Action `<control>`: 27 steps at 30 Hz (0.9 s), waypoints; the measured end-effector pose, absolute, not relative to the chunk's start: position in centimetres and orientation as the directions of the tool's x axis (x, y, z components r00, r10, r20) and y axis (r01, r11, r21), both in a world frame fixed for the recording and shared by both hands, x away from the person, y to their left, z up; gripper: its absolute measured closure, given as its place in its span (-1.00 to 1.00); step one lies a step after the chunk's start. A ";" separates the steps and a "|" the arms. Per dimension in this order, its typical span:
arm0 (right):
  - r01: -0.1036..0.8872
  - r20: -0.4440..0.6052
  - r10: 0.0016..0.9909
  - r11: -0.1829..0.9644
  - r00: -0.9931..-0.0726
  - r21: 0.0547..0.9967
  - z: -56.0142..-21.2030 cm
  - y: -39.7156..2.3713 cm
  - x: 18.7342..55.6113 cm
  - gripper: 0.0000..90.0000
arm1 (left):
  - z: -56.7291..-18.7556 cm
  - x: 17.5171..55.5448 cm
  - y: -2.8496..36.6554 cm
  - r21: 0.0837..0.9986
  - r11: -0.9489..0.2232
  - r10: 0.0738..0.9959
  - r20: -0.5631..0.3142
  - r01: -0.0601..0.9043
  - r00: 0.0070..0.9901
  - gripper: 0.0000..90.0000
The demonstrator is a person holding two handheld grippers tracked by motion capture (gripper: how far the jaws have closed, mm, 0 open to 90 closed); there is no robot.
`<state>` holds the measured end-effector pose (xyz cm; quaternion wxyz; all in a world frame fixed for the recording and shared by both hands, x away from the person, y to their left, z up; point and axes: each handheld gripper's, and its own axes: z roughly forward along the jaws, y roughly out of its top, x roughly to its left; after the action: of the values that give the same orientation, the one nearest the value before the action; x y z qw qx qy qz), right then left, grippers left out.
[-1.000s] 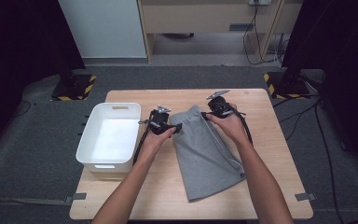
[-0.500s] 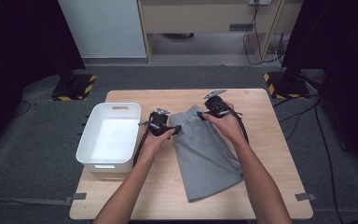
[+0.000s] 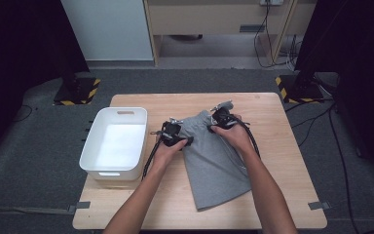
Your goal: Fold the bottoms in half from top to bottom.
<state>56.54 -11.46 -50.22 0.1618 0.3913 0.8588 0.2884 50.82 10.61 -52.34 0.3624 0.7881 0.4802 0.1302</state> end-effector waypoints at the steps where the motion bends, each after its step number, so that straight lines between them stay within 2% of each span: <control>1: 0.580 -0.050 0.766 0.527 -0.641 0.621 -50.4 -11.4 56.5 -0.04 | -52.4 50.8 10.5 0.695 -0.281 0.851 -0.138 0.662 0.506 -0.39; 7: 0.597 -0.025 0.771 0.514 -0.637 0.617 -51.5 -11.5 56.4 -0.01 | -52.8 50.8 10.3 0.696 -0.304 0.848 -0.115 0.651 0.518 -0.25; 14: 0.601 -0.022 0.769 0.516 -0.639 0.611 -51.5 -11.4 56.1 0.16 | -52.8 50.9 10.6 0.703 -0.322 0.848 -0.084 0.634 0.524 -0.01; 27: 0.616 -0.015 0.785 0.498 -0.620 0.610 -51.5 -12.6 53.5 0.17 | -53.2 51.3 10.4 0.725 -0.335 0.851 -0.041 0.602 0.523 -0.05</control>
<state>53.54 -12.56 -51.46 0.1469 0.4105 0.8529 0.2871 51.35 10.41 -53.17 0.3538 0.7978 0.4553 0.1765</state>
